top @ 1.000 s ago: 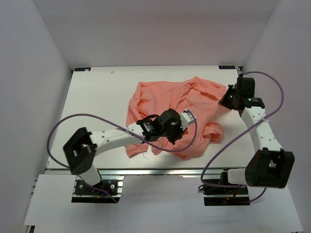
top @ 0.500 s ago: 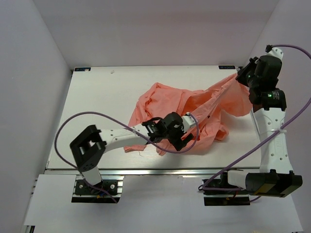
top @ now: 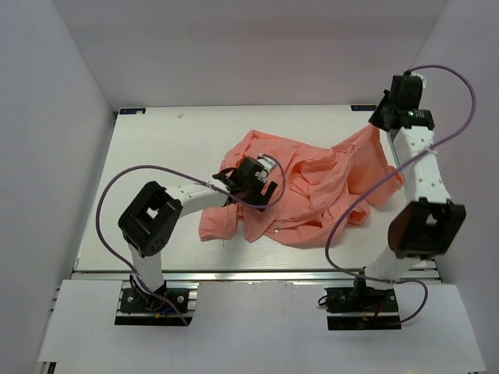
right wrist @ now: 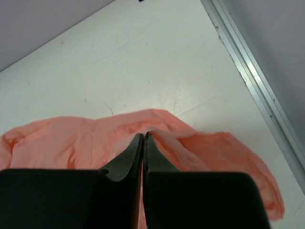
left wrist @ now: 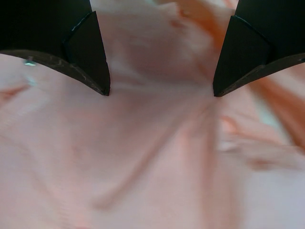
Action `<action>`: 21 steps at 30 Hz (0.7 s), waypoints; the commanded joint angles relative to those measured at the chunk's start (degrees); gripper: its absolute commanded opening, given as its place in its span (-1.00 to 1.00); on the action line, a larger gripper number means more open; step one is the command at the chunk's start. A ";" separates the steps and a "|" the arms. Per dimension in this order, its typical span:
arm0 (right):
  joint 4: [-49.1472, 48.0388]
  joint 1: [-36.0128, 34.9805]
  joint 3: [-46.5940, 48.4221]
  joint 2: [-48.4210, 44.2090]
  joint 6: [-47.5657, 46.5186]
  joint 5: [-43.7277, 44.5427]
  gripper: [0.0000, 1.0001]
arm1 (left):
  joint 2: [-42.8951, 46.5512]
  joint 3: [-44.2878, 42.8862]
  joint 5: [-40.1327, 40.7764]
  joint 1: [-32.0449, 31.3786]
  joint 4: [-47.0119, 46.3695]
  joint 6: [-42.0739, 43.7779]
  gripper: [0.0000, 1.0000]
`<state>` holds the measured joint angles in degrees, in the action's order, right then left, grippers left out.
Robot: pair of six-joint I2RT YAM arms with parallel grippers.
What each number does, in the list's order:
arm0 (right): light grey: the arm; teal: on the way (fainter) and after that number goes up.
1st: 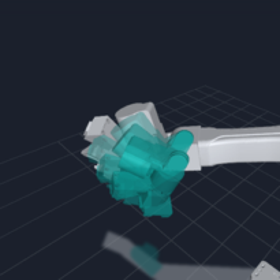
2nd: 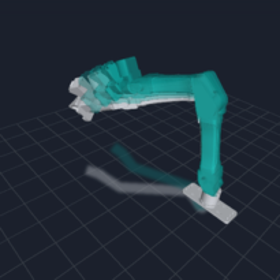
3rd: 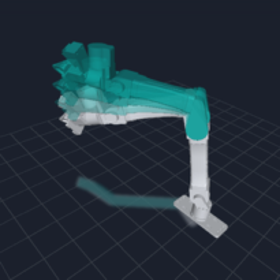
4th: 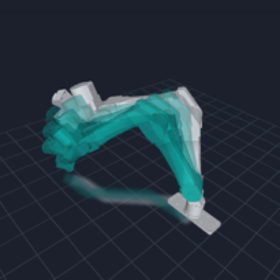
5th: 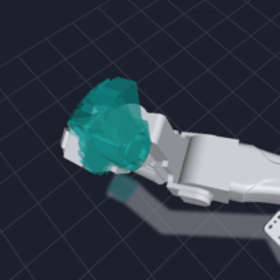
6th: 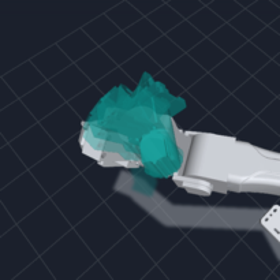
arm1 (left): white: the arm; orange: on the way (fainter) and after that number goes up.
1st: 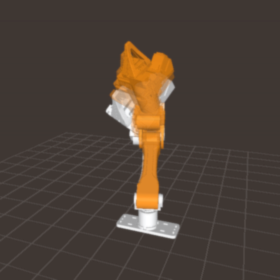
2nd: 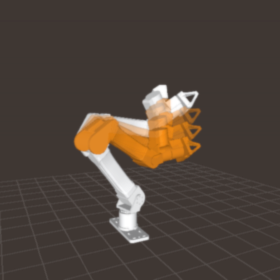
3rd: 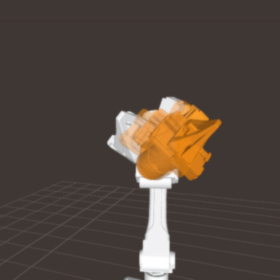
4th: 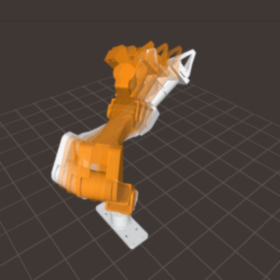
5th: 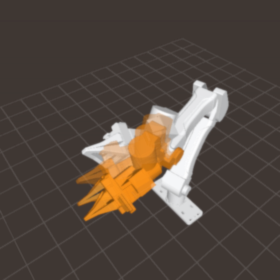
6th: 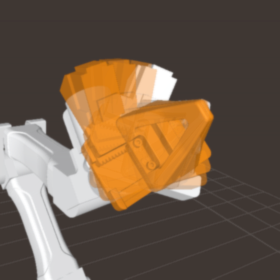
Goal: Zip up the jacket
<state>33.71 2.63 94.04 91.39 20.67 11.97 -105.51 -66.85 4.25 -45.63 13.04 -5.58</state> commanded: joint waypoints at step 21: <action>-2.41 -1.40 11.82 14.72 -6.78 -13.73 0.79 | 2.15 -10.23 -11.28 10.38 2.53 -0.83 0.96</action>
<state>34.15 1.80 110.59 118.48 16.58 -0.56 -109.84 -75.72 -2.59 -34.74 16.12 -5.80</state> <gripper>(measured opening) 0.891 0.982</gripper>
